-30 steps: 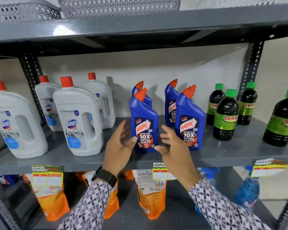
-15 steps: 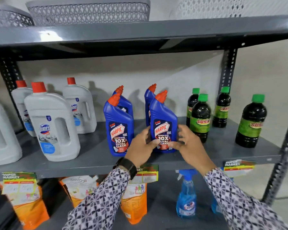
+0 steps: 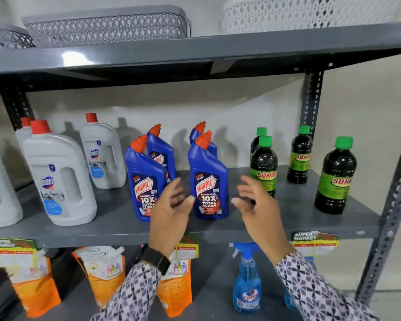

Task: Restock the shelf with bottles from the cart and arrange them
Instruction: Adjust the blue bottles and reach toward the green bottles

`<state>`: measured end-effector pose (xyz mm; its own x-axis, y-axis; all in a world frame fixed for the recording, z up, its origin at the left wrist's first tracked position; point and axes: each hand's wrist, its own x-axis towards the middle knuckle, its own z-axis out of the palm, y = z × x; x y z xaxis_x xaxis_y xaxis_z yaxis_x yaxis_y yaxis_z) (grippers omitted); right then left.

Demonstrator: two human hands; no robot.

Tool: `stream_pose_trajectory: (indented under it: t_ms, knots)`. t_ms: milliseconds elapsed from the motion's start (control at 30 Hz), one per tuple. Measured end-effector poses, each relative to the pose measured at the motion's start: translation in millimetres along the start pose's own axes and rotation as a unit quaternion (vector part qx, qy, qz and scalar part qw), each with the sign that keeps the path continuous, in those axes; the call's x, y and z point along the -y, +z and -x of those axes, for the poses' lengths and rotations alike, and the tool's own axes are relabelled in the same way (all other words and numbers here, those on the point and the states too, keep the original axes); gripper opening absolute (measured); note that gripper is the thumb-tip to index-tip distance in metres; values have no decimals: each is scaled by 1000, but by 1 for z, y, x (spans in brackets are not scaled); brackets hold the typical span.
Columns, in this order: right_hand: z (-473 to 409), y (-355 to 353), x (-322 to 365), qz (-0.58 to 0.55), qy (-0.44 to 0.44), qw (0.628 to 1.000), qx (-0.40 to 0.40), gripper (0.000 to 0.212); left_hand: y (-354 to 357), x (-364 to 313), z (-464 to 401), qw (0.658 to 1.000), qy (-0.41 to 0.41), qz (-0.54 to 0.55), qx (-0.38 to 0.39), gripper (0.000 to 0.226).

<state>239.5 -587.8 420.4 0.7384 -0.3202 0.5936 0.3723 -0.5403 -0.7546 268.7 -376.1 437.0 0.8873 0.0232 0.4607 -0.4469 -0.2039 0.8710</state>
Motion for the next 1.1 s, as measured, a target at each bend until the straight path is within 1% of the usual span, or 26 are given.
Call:
stream_pose_trajectory:
  t_ms: [33,67,100,133,167,200,233,267,300,367,433,467,500,567,700,867,1100]
  knots:
    - [-1,-9,-6,11,-20,997,-74,57,3,-1,9,996,25,1,-84,42]
    - [-5,-18,-13,25,-26,990,-134,59,8,-4,18,990,43,8,-131,32]
    - [-12,-27,-19,44,-16,986,-161,66,17,-8,26,990,48,17,-130,27]
    - [-21,-34,-25,63,7,986,-152,76,29,-14,32,995,41,26,-91,25]
    - [-31,-40,-29,75,38,990,-112,86,44,-21,35,999,28,34,-26,26]
    - [-41,-43,-31,76,66,993,-62,92,61,-27,36,998,18,25,48,26]
    - [-48,-45,-34,70,87,994,-17,91,78,-32,34,993,21,7,113,29]
    - [-54,-47,-36,66,97,993,15,85,95,-37,30,987,33,-14,158,36]
    - [-57,-49,-39,71,97,992,33,77,111,-39,25,982,43,-24,184,45]
    - [-59,-56,-43,88,87,991,47,69,139,-41,7,981,22,-31,192,57]
    - [-55,-65,-48,81,78,993,47,67,154,-43,-9,978,-34,-43,202,68]
    - [-52,-71,-50,73,72,994,46,67,161,-44,-14,974,-49,-31,220,68]
    - [-49,-77,-52,69,66,994,46,69,166,-42,-19,970,-52,-15,236,64]
    - [-44,-90,-57,59,56,995,52,73,172,-42,-18,968,-29,-9,247,53]
    - [-37,-107,-62,-3,58,994,91,70,173,-36,-12,970,-6,3,241,49]
    - [-29,-110,-65,-18,50,995,84,78,172,-34,-7,971,-1,-2,238,53]
    - [-29,-110,-67,-26,46,995,80,80,171,-31,-7,971,1,-13,238,55]
